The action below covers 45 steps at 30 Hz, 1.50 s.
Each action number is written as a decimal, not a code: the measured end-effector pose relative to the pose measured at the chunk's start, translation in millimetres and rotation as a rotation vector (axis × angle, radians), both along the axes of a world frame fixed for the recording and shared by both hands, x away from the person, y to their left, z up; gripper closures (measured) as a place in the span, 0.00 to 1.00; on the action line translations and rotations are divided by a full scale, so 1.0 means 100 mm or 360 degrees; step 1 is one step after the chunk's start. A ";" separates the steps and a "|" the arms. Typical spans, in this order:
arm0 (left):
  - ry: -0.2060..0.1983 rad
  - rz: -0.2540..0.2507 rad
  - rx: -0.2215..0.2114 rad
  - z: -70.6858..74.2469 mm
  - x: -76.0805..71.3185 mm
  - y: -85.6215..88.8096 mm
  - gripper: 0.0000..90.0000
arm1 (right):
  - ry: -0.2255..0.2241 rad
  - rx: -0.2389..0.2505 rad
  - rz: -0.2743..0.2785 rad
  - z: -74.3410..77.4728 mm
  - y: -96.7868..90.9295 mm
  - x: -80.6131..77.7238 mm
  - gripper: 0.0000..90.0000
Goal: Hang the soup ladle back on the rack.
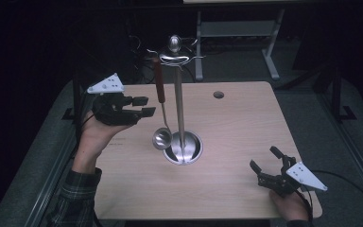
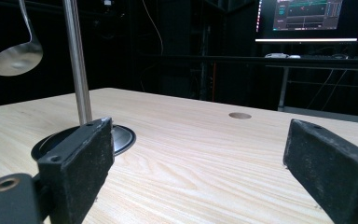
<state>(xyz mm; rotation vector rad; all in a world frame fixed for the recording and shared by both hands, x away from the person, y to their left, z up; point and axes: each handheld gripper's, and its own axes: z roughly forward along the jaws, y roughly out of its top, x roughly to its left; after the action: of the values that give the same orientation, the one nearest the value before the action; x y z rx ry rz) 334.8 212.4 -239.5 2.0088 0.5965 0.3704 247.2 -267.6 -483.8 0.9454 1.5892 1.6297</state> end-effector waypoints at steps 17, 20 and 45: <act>0.0077 0.0032 0.0130 -0.49 -0.13 0.23 0.42 | 0.0000 0.0001 0.0000 0.00 0.00 0.00 0.09; 0.0103 0.0026 0.0147 -0.60 -0.15 0.24 0.40 | 0.0000 0.0001 0.0000 0.00 0.00 0.00 0.09; 0.0188 0.0171 0.0251 -1.37 -0.44 0.50 0.20 | 0.0004 0.0006 0.0001 0.00 0.00 0.00 0.09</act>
<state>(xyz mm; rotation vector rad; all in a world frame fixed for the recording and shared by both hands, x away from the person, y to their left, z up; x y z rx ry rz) 290.9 262.4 -376.1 2.1658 0.7719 0.3748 247.2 -267.9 -483.8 0.9489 1.5888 1.6332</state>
